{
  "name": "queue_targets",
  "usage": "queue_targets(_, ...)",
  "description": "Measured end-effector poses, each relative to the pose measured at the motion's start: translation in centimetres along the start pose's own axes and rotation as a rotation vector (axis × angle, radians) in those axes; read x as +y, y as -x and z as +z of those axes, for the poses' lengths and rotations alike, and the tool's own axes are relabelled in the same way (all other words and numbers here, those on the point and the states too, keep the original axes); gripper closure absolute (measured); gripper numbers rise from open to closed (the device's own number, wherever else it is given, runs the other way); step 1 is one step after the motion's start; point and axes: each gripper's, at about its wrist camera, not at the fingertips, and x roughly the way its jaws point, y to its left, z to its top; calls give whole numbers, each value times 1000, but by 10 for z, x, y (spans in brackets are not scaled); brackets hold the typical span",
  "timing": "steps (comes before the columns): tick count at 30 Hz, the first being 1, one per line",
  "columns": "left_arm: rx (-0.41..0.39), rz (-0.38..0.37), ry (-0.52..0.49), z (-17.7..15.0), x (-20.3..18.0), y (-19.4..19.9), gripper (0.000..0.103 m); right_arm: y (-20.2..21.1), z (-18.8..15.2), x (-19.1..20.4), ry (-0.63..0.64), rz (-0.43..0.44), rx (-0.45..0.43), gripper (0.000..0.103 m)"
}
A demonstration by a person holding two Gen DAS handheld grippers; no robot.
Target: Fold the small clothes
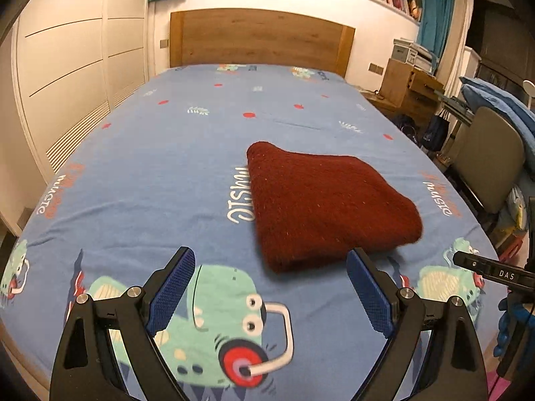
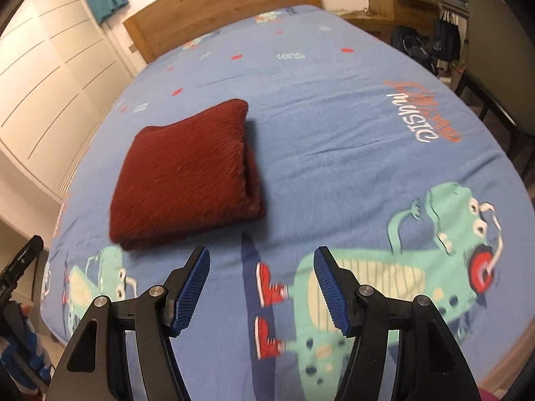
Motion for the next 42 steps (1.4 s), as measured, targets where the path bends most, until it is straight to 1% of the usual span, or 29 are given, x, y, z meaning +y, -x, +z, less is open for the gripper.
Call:
queue_targets(4,-30,9,-10,-18,-1,24,13,22,-23,8,22,-16,-26,37)
queue_targets(8,-37,-9,10,-36,0,40,13,39,-45,12,27,-26,-44,37)
queue_targets(11,-51,-12,5,-46,-1,53,13,52,-62,16,29,-29,-64,36)
queue_targets(14,-69,-8,-1,-55,-4,68,9,62,-74,20,33,-36,-81,35)
queue_targets(15,-80,-2,1,-58,-5,73,6,66,-79,22,40,-42,-89,35)
queue_targets(21,-126,11,10,-65,-7,95,5,78,-95,31,58,-39,-118,31)
queue_targets(25,-133,27,28,-68,-7,103,5,85,-103,37,72,-31,-132,30)
queue_targets(29,-150,49,20,-76,-10,110,5,93,-110,42,92,-26,-146,30)
queue_targets(33,-148,15,29,-85,-10,115,5,99,-117,47,112,-20,-154,29)
queue_targets(42,-147,5,13,-96,-14,124,5,105,-129,48,126,-15,-151,28)
